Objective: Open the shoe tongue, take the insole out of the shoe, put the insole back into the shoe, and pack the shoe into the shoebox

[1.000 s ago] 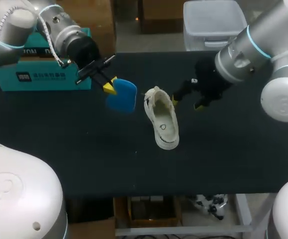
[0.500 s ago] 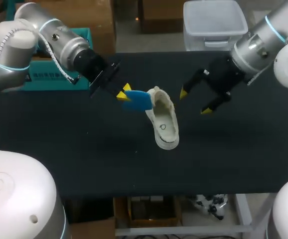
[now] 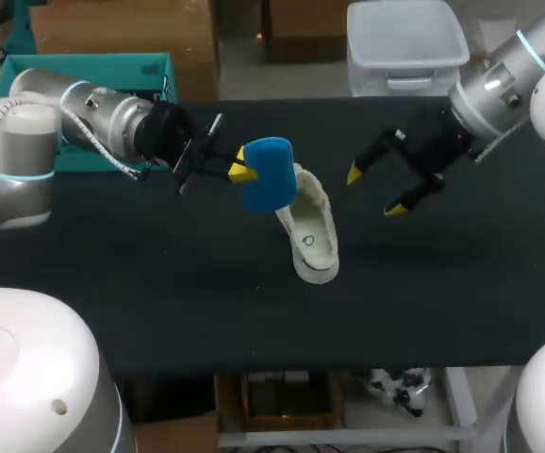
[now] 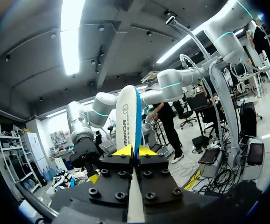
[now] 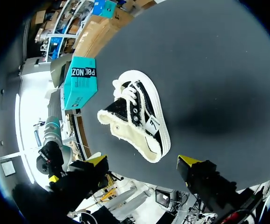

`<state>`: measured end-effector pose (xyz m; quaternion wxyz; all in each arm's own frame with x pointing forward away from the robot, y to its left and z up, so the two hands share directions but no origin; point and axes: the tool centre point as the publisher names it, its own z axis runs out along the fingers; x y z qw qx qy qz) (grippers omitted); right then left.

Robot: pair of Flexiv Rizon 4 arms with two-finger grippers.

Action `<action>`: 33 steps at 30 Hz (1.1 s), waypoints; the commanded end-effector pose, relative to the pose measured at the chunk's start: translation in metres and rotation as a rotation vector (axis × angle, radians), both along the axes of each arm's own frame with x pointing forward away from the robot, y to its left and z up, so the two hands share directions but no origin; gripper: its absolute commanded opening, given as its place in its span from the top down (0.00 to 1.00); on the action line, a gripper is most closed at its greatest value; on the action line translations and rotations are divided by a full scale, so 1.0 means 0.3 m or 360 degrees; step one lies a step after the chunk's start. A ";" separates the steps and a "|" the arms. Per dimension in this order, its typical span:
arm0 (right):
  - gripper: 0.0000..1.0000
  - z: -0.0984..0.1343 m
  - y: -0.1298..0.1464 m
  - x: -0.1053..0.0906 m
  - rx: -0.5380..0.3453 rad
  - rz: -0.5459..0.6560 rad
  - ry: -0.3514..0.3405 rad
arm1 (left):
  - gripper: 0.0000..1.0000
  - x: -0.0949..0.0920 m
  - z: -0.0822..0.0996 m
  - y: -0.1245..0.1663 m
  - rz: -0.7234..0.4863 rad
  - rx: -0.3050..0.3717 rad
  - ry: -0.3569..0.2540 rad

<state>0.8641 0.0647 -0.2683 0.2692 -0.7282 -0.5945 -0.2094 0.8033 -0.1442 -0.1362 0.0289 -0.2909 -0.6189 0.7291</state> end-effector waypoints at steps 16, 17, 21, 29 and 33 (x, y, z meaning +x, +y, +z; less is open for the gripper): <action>0.00 0.012 0.026 -0.016 0.0266 -0.0282 0.0570 | 1.00 -0.026 0.015 -0.072 0.0076 -0.0118 0.0056; 0.00 0.012 0.026 -0.016 0.0266 -0.0282 0.0570 | 1.00 -0.021 0.008 -0.078 0.0072 -0.0123 0.0074; 0.00 0.012 0.026 -0.016 0.0266 -0.0282 0.0570 | 1.00 -0.003 -0.006 -0.102 0.0055 -0.0148 0.0131; 0.00 0.000 0.062 -0.022 0.0480 -0.0296 0.0597 | 1.00 0.019 -0.013 -0.138 0.0021 -0.0147 0.0110; 0.00 -0.024 0.081 -0.041 0.0618 -0.0446 0.0733 | 1.00 0.034 -0.019 -0.150 0.0011 -0.0154 0.0098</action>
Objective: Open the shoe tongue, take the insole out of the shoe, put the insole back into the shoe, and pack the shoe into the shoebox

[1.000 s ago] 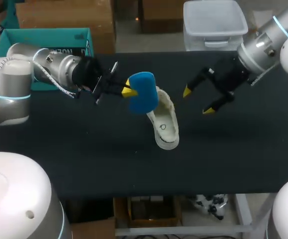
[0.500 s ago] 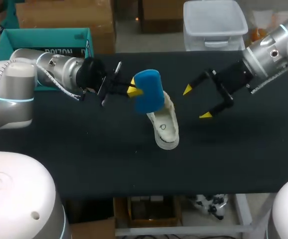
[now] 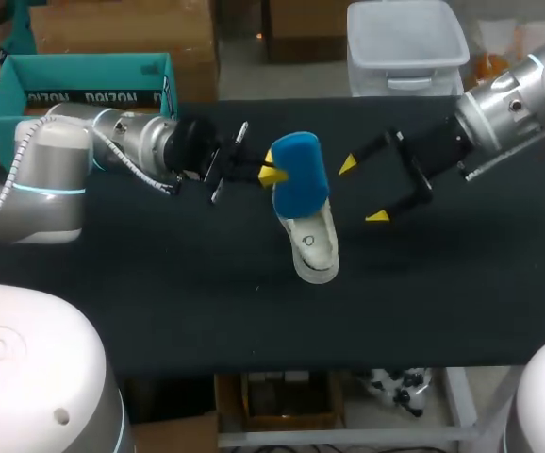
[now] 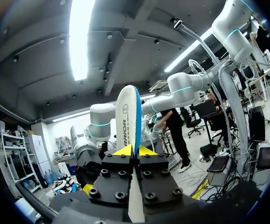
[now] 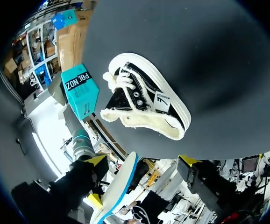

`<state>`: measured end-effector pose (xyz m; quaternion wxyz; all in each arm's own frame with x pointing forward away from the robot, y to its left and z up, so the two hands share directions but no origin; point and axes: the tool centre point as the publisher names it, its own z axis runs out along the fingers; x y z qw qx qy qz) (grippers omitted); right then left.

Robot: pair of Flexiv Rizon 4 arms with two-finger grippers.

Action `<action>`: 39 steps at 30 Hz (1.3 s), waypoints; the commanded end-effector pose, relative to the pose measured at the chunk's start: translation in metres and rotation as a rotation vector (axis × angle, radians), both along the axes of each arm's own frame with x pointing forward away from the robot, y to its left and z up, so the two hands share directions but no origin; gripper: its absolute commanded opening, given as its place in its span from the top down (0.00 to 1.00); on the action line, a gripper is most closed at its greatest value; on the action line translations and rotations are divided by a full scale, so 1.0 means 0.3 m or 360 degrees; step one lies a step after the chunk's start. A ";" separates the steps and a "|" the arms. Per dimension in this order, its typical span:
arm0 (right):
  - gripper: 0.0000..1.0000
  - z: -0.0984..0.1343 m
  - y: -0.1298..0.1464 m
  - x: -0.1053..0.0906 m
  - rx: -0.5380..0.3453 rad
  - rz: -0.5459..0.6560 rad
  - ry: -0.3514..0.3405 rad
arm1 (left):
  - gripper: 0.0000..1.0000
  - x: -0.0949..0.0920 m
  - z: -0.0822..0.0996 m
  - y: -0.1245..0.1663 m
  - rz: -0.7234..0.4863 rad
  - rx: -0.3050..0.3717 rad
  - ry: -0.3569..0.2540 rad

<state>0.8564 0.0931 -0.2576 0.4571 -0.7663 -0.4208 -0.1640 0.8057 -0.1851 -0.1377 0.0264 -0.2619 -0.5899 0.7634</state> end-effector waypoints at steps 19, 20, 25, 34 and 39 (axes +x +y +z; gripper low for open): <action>0.00 -0.021 0.015 -0.061 0.0267 -0.0340 0.0355 | 1.00 0.020 -0.068 -0.083 -0.0045 -0.0022 -0.0085; 0.00 -0.026 0.016 -0.061 0.0275 -0.0336 0.0370 | 1.00 0.019 -0.070 -0.087 -0.0030 -0.0021 -0.0101; 0.00 -0.047 0.019 -0.059 0.0295 -0.0345 0.0403 | 1.00 -0.005 -0.079 -0.108 -0.0009 -0.0031 -0.0138; 0.58 -0.079 0.036 -0.032 0.0352 -0.0335 0.0369 | 1.00 -0.047 -0.116 -0.126 0.0031 0.0016 -0.0244; 0.72 -0.091 0.040 -0.028 0.0384 -0.0332 0.0348 | 1.00 -0.059 -0.122 -0.124 0.0062 0.0022 -0.0288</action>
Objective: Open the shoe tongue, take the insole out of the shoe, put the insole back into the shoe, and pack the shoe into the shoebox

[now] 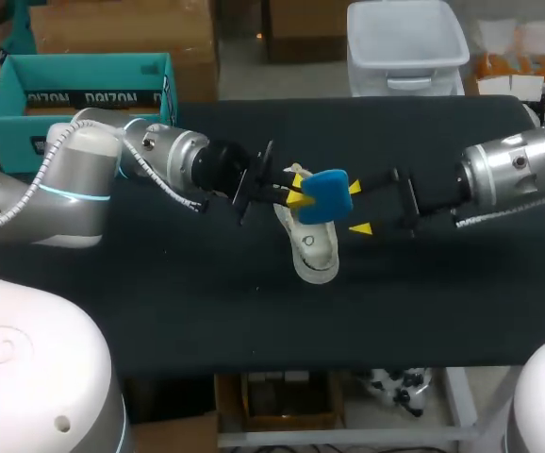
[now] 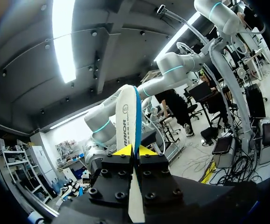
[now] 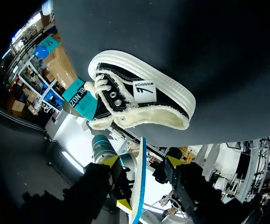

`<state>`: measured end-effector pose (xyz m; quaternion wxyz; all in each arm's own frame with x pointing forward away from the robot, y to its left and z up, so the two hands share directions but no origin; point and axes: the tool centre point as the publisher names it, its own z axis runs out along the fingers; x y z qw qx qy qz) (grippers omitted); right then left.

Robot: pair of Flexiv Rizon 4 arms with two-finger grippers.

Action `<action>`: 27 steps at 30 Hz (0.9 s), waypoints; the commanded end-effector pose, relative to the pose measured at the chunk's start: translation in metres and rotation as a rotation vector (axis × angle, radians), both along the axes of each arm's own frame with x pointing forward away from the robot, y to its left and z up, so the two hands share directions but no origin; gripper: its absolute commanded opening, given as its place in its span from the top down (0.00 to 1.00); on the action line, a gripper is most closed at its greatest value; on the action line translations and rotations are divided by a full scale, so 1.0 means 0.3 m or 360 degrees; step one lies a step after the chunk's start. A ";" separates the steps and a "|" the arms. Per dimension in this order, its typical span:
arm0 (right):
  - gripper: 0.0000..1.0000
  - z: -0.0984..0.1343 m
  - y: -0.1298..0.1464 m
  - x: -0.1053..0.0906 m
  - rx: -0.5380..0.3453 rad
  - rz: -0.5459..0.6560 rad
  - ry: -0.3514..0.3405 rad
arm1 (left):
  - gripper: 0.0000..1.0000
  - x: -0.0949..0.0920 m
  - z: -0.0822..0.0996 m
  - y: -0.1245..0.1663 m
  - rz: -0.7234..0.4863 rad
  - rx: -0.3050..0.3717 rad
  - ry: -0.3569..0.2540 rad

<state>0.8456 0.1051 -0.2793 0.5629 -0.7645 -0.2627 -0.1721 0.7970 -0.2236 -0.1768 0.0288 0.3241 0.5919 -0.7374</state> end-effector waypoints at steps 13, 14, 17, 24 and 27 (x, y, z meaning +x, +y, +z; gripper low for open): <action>0.82 -0.038 0.013 0.010 0.0090 0.0017 -0.0032 | 1.00 -0.040 -0.023 -0.015 0.0102 0.0049 -0.0075; 0.82 -0.037 0.014 0.010 0.0092 0.0018 -0.0031 | 1.00 -0.039 -0.025 -0.015 0.0104 0.0052 -0.0075; 0.83 -0.035 0.015 0.011 0.0094 0.0021 -0.0028 | 1.00 -0.033 -0.035 -0.013 0.0111 0.0060 -0.0071; 0.83 -0.026 0.019 0.017 0.0104 0.0037 -0.0026 | 1.00 -0.014 -0.057 -0.007 0.0133 0.0072 -0.0047; 0.85 -0.028 0.023 0.022 0.0114 0.0043 -0.0026 | 1.00 -0.008 -0.061 -0.006 0.0140 0.0066 -0.0036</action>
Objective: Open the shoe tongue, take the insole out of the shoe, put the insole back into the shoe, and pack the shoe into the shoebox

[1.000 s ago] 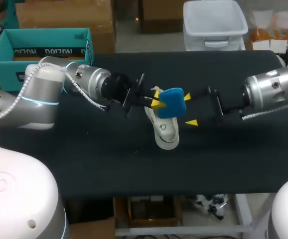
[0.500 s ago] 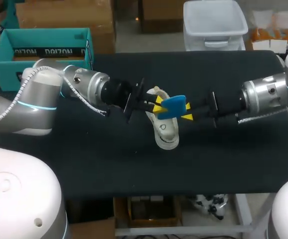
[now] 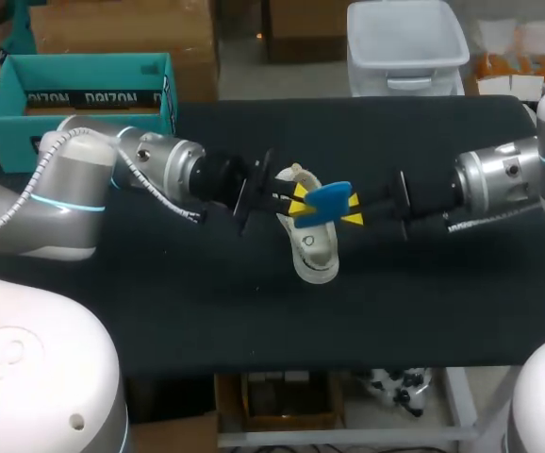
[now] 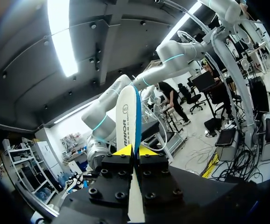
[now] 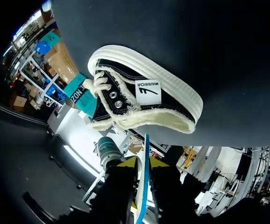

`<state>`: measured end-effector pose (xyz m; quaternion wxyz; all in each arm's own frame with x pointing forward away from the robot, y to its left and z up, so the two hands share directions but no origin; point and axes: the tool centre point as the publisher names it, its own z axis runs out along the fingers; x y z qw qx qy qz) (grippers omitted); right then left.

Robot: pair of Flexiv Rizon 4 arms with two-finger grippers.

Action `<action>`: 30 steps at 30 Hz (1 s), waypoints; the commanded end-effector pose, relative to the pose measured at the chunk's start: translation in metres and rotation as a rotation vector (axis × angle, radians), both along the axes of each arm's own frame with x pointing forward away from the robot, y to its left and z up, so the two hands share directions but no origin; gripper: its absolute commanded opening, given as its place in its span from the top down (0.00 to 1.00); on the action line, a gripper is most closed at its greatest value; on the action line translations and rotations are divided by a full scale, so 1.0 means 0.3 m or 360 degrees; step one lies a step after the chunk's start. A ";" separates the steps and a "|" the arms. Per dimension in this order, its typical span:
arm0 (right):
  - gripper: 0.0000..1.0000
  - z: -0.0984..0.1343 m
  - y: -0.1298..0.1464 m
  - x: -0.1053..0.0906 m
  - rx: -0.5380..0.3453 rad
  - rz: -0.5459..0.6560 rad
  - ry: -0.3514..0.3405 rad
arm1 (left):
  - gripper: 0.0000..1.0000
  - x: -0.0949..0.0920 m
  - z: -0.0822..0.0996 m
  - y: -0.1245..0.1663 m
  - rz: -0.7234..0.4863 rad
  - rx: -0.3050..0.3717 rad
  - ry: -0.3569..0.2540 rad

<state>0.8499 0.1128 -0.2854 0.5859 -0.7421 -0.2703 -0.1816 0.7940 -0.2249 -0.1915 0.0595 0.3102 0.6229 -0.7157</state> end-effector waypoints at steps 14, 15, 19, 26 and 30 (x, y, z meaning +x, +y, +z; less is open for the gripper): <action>0.82 -0.005 0.008 0.000 0.0070 0.0029 -0.0012 | 1.00 0.019 -0.015 -0.018 0.0037 -0.0046 0.0009; 0.82 -0.005 0.009 -0.001 0.0071 0.0031 -0.0010 | 1.00 0.020 -0.016 -0.021 0.0036 -0.0045 0.0009; 1.00 -0.005 0.008 -0.002 0.0077 0.0040 -0.0007 | 1.00 0.026 -0.020 -0.027 0.0038 -0.0044 0.0014; 1.00 -0.005 0.012 -0.008 0.0092 0.0058 -0.0010 | 1.00 0.038 -0.025 -0.034 0.0056 -0.0044 0.0015; 1.00 -0.003 0.010 -0.011 0.0094 0.0057 -0.0016 | 1.00 0.042 -0.026 -0.035 0.0052 -0.0040 0.0027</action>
